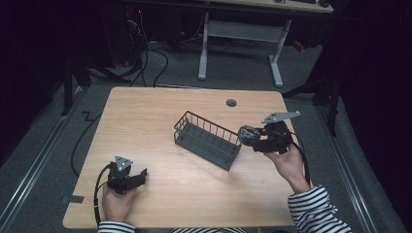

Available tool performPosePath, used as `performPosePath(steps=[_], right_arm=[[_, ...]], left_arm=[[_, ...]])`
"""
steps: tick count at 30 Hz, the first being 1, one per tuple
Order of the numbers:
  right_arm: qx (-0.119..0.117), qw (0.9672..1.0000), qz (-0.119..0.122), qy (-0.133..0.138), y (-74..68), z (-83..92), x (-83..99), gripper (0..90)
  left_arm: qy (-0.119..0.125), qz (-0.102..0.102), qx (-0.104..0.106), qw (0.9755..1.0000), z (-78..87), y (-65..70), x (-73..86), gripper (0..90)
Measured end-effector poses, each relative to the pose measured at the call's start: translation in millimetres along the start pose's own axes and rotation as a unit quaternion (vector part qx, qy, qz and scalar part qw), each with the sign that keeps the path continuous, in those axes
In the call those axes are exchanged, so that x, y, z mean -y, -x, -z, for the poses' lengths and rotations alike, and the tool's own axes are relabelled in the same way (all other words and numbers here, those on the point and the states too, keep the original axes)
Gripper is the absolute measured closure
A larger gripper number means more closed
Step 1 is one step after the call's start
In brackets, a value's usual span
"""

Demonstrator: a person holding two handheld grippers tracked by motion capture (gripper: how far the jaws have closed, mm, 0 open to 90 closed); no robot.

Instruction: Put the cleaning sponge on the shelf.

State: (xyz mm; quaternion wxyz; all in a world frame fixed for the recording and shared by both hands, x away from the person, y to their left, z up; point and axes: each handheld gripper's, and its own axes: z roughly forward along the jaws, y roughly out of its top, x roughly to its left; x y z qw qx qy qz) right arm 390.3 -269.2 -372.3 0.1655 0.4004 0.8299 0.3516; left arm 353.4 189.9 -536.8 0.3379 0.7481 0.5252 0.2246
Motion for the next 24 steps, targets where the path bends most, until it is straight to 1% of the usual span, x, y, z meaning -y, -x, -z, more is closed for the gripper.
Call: performPosePath(steps=[3, 9, 11, 19, 24], right_arm=[[-0.005, 1.0000, 0.002, -0.002, -2.4, -5.7, -7.5, 39.6], [-0.007, 0.9999, 0.011, -0.010, -9.4, -20.1, -21.1, 39.2], [-0.011, 0.9998, 0.008, -0.013, -11.7, -24.5, -24.6, 39.0], [-0.017, 0.9993, 0.019, -0.027, -20.2, -44.9, -38.0, 38.5], [-0.026, 0.9987, 0.023, -0.037, -26.3, -60.3, -44.9, 38.4]], left_arm=[[0.000, 0.001, 0.001, 1.0000, 0.0, -0.1, 0.0, 26.4], [0.000, 0.001, 0.002, 1.0000, 0.2, -0.4, 0.0, 26.3], [0.000, 0.001, 0.002, 1.0000, 0.1, -0.3, 0.0, 26.3], [0.001, 0.002, 0.004, 1.0000, 0.2, -0.7, 0.1, 26.3], [0.001, 0.003, 0.004, 1.0000, 0.2, -0.7, 0.1, 26.3]])
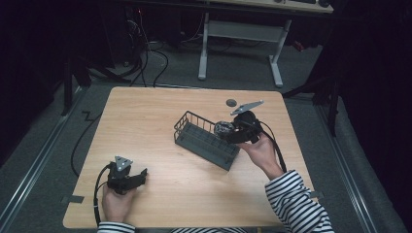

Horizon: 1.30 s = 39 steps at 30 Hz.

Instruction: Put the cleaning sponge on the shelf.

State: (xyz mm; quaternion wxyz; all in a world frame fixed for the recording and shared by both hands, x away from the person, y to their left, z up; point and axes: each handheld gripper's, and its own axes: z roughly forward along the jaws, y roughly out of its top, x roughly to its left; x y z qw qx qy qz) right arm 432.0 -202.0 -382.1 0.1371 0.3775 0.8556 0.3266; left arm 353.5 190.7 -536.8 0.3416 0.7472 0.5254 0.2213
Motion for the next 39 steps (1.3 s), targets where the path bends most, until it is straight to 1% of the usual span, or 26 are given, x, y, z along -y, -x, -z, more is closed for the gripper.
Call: performPosePath(steps=[6, 13, 17, 23, 27, 28, 31, 35, 38, 39], right_arm=[[-0.004, 0.9999, 0.000, -0.016, -2.9, -18.4, -4.2, 37.7], [-0.007, 0.9995, 0.002, -0.031, -6.4, -32.6, -7.2, 37.1], [-0.004, 0.9993, 0.004, -0.036, -8.3, -39.2, -7.1, 36.6], [-0.003, 0.9992, -0.002, -0.041, -8.5, -44.0, -7.4, 35.7], [-0.003, 0.9992, 0.003, -0.040, -8.3, -45.7, -7.7, 35.0], [-0.004, 0.9992, 0.001, -0.041, -8.8, -45.7, -7.7, 34.7], [-0.006, 0.9990, 0.006, -0.045, -9.0, -47.2, -7.3, 33.9], [-0.004, 0.9988, 0.003, -0.050, -9.1, -48.2, -6.5, 32.1], [-0.003, 0.9990, 0.006, -0.043, -8.1, -47.0, -6.5, 31.3], [-0.003, 0.9991, 0.002, -0.042, -8.8, -45.3, -6.6, 31.4]], left_arm=[[0.000, 0.000, 0.000, 1.0000, 0.0, 0.1, 0.0, 26.3], [-0.001, -0.001, 0.000, 1.0000, 0.0, 0.2, 0.0, 26.3], [-0.001, -0.001, 0.000, 1.0000, 0.0, 0.2, 0.0, 26.3], [-0.001, -0.001, 0.000, 1.0000, 0.0, 0.1, -0.1, 26.2], [-0.001, -0.001, 0.000, 1.0000, 0.0, 0.1, 0.0, 26.3], [-0.001, -0.001, 0.000, 1.0000, 0.0, 0.1, 0.0, 26.3], [-0.001, -0.001, 0.000, 1.0000, 0.1, 0.1, 0.0, 26.2], [-0.001, -0.001, 0.000, 1.0000, 0.0, 0.1, 0.0, 26.2], [0.000, -0.001, 0.000, 1.0000, 0.0, 0.1, 0.0, 26.2], [-0.001, -0.001, 0.000, 1.0000, 0.0, 0.1, -0.1, 26.2]])
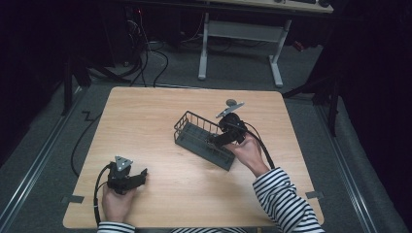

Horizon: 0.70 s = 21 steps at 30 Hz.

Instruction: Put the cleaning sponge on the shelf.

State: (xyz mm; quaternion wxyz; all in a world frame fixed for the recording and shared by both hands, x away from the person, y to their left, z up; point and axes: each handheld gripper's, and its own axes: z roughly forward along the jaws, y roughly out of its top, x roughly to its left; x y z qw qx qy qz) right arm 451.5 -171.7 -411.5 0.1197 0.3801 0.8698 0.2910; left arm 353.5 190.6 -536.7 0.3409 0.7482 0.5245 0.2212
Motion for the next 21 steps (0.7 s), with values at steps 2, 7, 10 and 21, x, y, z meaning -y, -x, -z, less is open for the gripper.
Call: performPosePath(steps=[2, 7, 10, 21], right_arm=[[0.002, 1.0000, 0.006, 0.007, 0.3, 2.3, 0.2, 31.8], [0.004, 0.9997, 0.008, 0.025, 0.9, 11.9, 2.2, 34.1], [0.007, 0.9994, 0.003, 0.035, 2.0, 17.9, 5.1, 35.4], [0.022, 0.9972, -0.026, 0.066, 19.7, 50.3, 31.3, 37.1]], left_arm=[[0.000, 0.000, 0.001, 1.0000, 0.0, 0.0, 0.0, 26.2], [0.000, -0.001, 0.000, 1.0000, 0.0, 0.1, 0.0, 26.2], [0.000, -0.001, 0.000, 1.0000, 0.0, 0.2, 0.0, 26.2], [0.000, -0.002, -0.001, 1.0000, -0.2, 0.5, -0.1, 26.2]])
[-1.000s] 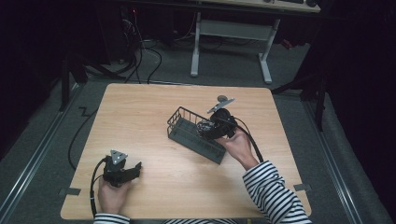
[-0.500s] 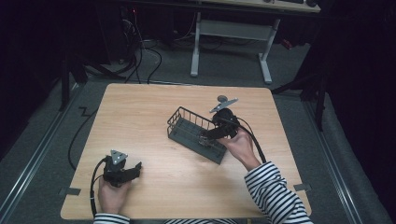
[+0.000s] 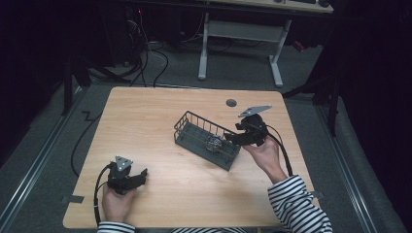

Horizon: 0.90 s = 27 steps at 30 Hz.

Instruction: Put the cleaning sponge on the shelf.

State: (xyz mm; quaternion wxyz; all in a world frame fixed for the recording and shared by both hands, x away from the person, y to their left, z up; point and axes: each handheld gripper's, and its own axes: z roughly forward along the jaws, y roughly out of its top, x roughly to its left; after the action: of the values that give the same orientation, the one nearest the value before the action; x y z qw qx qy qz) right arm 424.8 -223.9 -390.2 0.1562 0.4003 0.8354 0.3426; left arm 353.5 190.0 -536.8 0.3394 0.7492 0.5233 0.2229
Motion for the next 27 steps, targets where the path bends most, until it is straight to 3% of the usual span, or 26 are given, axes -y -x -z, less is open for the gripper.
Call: performPosePath(steps=[3, 12, 16, 27], right_arm=[[0.008, 0.9998, -0.004, 0.017, 5.6, 11.3, 8.0, 38.4], [0.032, 0.9987, -0.024, 0.031, 18.4, 35.5, 33.9, 38.9], [0.046, 0.9982, -0.019, 0.033, 19.3, 44.4, 40.7, 39.0], [0.031, 0.9966, -0.053, 0.055, 27.7, 59.4, 65.8, 39.4]], left_arm=[[0.000, 0.000, 0.000, 1.0000, 0.0, 0.0, 0.0, 26.2], [0.000, -0.001, -0.001, 1.0000, -0.1, 0.3, 0.0, 26.4], [0.000, -0.001, -0.001, 1.0000, -0.1, 0.3, -0.1, 26.4], [0.000, -0.001, -0.001, 1.0000, -0.1, 0.3, 0.0, 26.4]])
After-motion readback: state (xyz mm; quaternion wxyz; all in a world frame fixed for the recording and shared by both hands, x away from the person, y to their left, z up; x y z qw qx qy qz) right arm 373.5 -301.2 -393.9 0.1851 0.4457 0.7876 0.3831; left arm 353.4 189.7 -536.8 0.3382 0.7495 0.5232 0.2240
